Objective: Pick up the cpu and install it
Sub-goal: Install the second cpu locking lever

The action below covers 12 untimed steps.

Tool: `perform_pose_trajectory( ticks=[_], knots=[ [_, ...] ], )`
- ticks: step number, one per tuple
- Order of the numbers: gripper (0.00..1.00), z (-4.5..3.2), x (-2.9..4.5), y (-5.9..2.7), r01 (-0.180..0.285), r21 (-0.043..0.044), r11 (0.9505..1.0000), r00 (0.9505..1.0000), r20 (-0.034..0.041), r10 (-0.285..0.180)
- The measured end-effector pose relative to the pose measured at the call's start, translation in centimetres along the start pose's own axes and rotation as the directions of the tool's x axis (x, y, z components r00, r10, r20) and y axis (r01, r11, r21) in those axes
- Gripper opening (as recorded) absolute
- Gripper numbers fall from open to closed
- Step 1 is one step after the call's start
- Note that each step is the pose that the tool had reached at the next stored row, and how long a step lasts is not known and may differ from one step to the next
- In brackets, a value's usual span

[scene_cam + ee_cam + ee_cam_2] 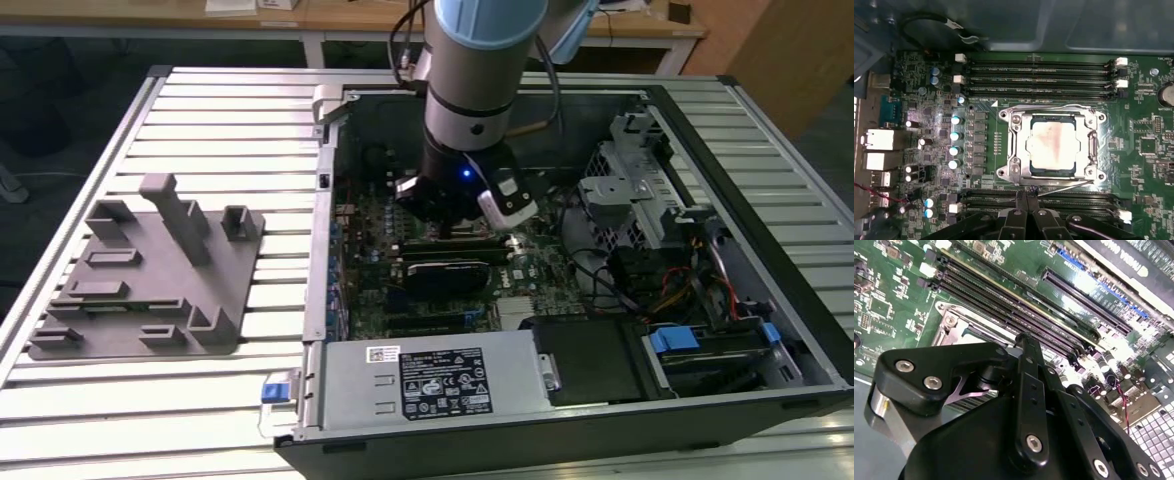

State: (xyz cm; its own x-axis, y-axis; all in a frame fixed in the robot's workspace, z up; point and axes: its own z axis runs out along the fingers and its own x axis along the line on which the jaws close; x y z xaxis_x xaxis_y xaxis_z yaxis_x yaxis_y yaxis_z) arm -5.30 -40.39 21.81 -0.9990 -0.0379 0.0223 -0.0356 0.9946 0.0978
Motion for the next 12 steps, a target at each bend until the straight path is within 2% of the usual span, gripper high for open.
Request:
perform_pose_trajectory(
  ticks=[4,12],
  knots=[
    [0.11,0.26,0.32,-0.19,0.000,-0.0167,0.9999,1.0000,0.0006,0.000],
    [0.11,0.57,0.76,-0.83,0.001,-0.0344,0.9994,1.0000,0.0012,-0.001]
  ],
)
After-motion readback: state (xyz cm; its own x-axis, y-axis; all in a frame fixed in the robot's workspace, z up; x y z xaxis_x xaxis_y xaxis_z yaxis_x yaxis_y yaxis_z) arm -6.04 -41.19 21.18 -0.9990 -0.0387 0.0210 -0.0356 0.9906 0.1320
